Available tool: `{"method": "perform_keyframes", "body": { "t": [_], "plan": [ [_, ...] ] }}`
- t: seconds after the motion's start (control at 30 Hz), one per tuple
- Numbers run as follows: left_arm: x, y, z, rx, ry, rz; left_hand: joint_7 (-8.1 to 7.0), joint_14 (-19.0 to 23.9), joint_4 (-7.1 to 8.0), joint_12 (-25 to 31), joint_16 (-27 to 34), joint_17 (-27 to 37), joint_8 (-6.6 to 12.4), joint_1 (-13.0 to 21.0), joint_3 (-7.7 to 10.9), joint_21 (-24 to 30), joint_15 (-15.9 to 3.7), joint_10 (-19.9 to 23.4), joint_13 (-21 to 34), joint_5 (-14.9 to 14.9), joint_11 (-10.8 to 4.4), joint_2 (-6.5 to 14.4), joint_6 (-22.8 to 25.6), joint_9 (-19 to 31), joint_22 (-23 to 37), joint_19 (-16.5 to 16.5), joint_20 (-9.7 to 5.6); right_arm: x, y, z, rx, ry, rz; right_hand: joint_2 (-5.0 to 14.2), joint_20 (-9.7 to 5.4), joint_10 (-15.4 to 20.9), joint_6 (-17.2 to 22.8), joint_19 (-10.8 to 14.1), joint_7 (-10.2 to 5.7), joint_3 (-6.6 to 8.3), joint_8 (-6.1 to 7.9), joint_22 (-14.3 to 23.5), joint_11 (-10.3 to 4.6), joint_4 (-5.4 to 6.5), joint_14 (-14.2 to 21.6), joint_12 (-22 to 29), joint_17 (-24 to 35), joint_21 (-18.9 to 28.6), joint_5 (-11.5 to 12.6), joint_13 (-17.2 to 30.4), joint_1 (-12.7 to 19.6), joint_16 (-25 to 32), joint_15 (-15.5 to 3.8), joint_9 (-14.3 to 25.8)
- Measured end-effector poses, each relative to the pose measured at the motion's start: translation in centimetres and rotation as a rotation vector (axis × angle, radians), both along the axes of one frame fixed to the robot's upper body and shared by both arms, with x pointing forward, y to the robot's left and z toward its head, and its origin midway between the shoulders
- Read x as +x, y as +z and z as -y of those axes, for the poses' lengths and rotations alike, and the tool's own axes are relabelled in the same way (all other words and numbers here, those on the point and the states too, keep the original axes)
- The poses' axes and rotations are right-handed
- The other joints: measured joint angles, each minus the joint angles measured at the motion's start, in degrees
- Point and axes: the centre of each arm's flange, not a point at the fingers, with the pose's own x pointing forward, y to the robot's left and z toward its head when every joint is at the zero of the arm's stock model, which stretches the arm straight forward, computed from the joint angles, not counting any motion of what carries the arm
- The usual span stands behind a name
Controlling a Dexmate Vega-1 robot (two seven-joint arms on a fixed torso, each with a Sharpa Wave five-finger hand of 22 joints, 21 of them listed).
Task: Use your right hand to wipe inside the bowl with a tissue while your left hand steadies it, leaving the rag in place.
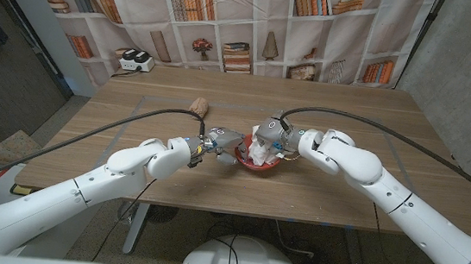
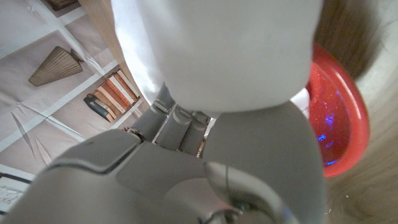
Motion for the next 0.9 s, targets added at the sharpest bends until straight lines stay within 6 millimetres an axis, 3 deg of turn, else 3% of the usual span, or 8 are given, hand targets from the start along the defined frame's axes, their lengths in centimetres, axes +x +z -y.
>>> {"method": "perform_keyframes", "body": {
  "t": [0.47, 0.9],
  "plan": [
    [0.1, 0.1, 0.3, 0.009, 0.001, 0.004, 0.00, -0.06, -0.16, 0.00, -0.09, 0.00, 1.67, -0.01, 0.17, 0.10, -0.06, 0.00, 0.00, 0.00, 0.01, -0.01, 0.00, 0.00, 0.04, -0.20, -0.21, -0.5, 0.7, -0.6, 0.012, -0.034, -0.169, -0.08, 0.31, 0.00, 0.00, -0.30, -0.01, 0.70, 0.02, 0.19, 0.00, 0.07, -1.00, 0.22, 0.02, -0.43, -0.05, 0.25, -0.94, -0.44, -0.17, -0.05],
    [0.0, 0.2, 0.4, 0.010, 0.009, 0.004, 0.02, 0.27, -0.32, 0.00, -0.09, 0.00, 1.78, -0.23, 0.48, 0.27, 0.24, -0.01, 0.00, 0.02, 0.01, -0.23, -0.02, 0.00, 0.06, -0.42, 0.01, -0.9, 0.8, -0.9, 0.020, 0.038, -0.024, -0.50, 0.42, 0.30, 0.30, -0.82, -0.31, 0.94, -0.02, 0.70, -0.30, -0.14, -0.99, -1.11, 0.17, -0.17, -0.22, -0.66, -1.47, -0.44, -0.17, -0.01]
  ]
}}
